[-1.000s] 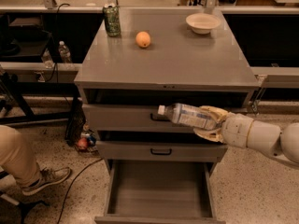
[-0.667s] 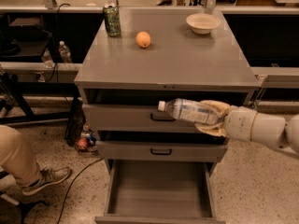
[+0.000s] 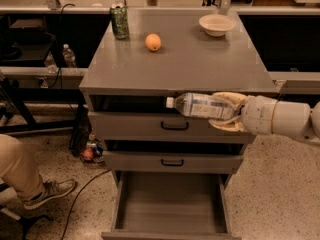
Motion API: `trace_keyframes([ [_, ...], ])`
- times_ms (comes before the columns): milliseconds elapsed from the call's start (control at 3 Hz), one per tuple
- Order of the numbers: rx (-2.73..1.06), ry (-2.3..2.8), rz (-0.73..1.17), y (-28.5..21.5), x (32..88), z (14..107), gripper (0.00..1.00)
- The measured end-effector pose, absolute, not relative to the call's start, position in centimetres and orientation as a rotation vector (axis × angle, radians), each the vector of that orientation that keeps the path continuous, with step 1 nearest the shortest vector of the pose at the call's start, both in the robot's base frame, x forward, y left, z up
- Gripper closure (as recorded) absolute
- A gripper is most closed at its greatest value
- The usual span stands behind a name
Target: Pick blue plastic bottle from bottom drawer and place on counter
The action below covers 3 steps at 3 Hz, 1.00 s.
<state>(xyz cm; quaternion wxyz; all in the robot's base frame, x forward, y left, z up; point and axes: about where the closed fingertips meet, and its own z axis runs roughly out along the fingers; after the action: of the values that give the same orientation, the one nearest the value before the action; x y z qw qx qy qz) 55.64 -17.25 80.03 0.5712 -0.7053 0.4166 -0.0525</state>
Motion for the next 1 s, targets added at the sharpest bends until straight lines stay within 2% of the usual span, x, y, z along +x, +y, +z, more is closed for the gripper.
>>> trace_keyframes([
  [1000, -1.850, 0.972, -0.089, -14.1, 61.0, 86.3, 1.00],
])
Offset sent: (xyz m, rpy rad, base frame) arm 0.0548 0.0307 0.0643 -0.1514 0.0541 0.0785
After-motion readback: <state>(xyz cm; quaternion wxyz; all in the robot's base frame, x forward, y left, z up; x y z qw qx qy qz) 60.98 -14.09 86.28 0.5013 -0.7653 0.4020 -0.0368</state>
